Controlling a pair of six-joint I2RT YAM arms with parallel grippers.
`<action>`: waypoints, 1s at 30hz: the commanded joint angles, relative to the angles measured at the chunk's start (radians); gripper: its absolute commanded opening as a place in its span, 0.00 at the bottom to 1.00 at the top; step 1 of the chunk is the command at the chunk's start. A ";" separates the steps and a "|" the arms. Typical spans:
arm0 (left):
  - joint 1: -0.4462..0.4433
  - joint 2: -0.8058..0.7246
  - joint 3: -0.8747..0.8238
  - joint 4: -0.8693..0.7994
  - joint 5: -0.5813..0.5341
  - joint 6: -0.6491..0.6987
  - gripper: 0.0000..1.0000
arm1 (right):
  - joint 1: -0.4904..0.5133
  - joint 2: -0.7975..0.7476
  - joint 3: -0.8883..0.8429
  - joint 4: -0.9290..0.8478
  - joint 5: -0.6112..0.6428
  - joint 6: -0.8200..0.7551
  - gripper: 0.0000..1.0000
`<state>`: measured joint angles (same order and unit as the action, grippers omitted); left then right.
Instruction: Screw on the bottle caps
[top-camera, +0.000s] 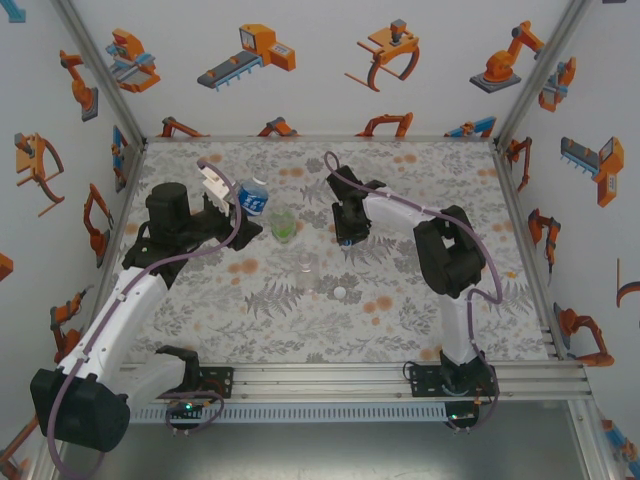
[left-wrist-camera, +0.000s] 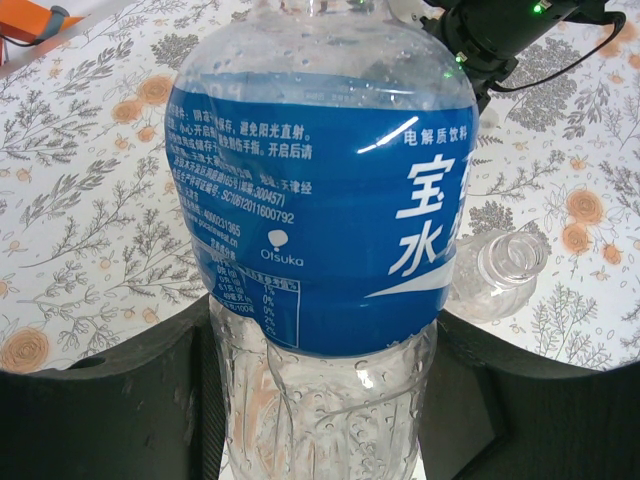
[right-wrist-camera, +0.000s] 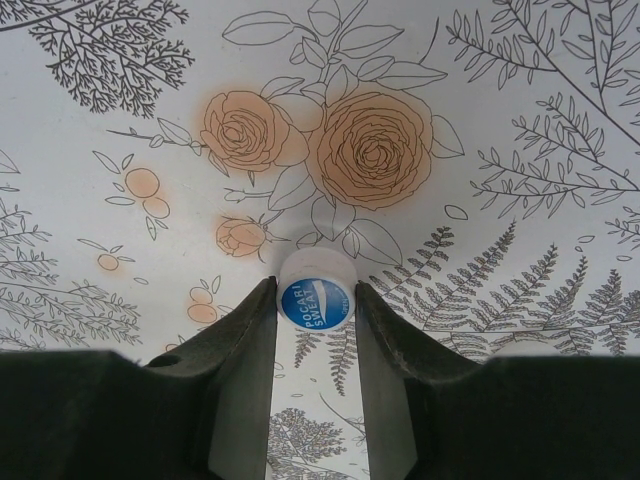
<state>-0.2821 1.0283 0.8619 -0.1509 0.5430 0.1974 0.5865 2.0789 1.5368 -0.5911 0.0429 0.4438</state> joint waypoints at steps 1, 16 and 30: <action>-0.009 -0.001 0.030 -0.006 0.018 0.018 0.06 | 0.009 -0.031 0.008 -0.009 0.006 -0.009 0.27; -0.085 0.097 0.224 -0.176 0.094 0.187 0.01 | 0.004 -0.401 -0.081 -0.031 -0.061 -0.189 0.23; -0.174 0.228 0.392 -0.260 0.191 0.413 0.00 | 0.004 -0.773 -0.152 0.024 -0.275 -0.493 0.18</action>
<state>-0.4397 1.2446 1.2049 -0.3874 0.6796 0.5369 0.5861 1.3766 1.4189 -0.5919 -0.1513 0.0631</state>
